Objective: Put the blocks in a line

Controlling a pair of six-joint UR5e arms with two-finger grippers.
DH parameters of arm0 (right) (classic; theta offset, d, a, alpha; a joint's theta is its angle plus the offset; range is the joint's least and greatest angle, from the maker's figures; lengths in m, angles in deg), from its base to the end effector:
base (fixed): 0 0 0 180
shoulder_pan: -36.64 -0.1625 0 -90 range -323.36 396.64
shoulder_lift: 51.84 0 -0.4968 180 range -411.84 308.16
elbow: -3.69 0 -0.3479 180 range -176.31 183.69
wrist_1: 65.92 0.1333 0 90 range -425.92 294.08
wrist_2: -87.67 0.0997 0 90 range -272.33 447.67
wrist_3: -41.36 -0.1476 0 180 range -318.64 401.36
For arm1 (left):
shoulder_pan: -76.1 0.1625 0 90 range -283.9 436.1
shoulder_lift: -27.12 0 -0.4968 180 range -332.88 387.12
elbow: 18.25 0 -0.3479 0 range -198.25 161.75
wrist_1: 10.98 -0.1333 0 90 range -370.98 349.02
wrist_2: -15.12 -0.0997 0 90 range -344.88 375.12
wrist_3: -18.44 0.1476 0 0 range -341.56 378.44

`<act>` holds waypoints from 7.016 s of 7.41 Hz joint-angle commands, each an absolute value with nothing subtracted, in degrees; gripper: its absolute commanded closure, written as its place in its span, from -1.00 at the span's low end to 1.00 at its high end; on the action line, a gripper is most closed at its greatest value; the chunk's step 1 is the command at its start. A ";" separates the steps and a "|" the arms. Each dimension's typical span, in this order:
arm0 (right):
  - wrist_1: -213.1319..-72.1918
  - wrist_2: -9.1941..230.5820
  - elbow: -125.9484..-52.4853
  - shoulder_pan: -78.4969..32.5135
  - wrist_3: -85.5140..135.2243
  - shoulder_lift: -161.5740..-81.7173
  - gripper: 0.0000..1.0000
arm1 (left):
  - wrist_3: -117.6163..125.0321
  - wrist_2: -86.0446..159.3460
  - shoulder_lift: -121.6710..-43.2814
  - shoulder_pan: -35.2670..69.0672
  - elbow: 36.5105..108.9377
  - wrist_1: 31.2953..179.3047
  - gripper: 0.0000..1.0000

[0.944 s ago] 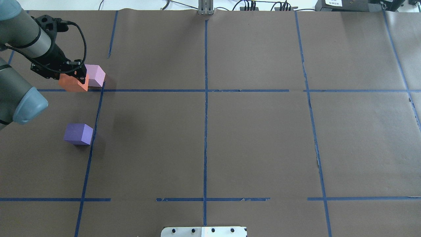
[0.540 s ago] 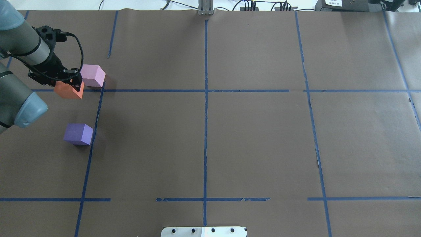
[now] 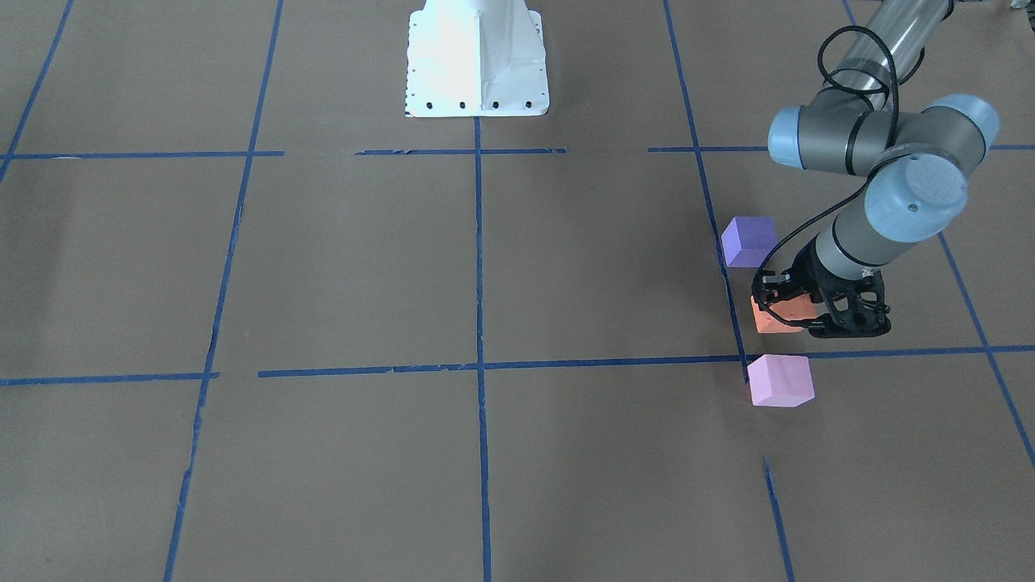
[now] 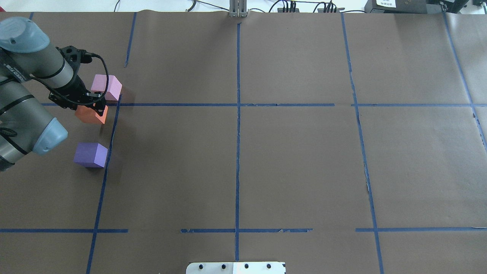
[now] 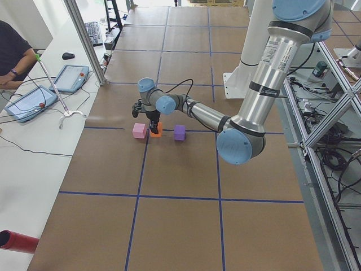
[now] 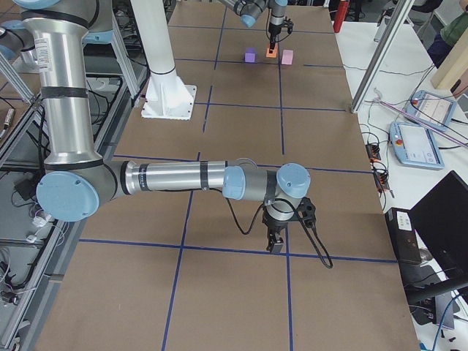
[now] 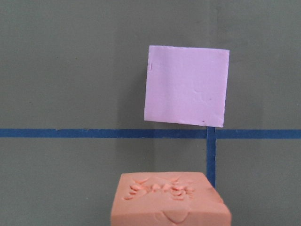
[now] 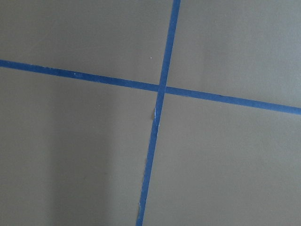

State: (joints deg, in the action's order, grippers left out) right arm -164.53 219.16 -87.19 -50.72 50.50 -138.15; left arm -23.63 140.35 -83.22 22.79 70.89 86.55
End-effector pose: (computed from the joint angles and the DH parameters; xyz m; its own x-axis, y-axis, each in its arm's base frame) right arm 0.0138 -0.4716 0.7479 0.7336 -0.1463 0.6636 0.1646 0.9857 0.0354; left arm 0.3463 -0.5454 0.5744 0.7267 0.0396 -0.6858 -0.0612 0.9981 -0.0072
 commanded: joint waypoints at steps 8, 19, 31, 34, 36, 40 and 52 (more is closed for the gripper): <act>-164.53 219.16 -87.19 -50.72 50.50 -138.15 -1.00 | -24.19 143.53 -82.92 23.36 67.27 91.50 -0.15; -164.53 219.16 -87.19 -50.72 50.50 -138.15 -1.00 | -23.84 143.53 -82.83 23.27 66.65 92.39 -1.00; -164.53 219.16 -87.19 -50.72 50.50 -138.15 -1.00 | 8.01 145.36 -67.05 -4.20 84.51 80.15 -1.00; -164.53 219.16 -87.19 -50.72 50.50 -138.15 -1.00 | 16.68 145.81 -61.58 -10.30 78.79 87.79 -1.00; -164.53 219.16 -87.19 -50.72 50.50 -138.15 -1.00 | 14.66 145.81 -60.95 -10.56 78.43 89.22 -1.00; -164.53 219.16 -87.19 -50.72 50.50 -138.15 -1.00 | 14.92 148.36 -59.54 -16.36 79.31 86.43 -1.00; -164.53 219.16 -87.19 -50.72 50.50 -138.15 -1.00 | 20.64 148.45 -55.94 -16.63 80.28 80.78 -1.00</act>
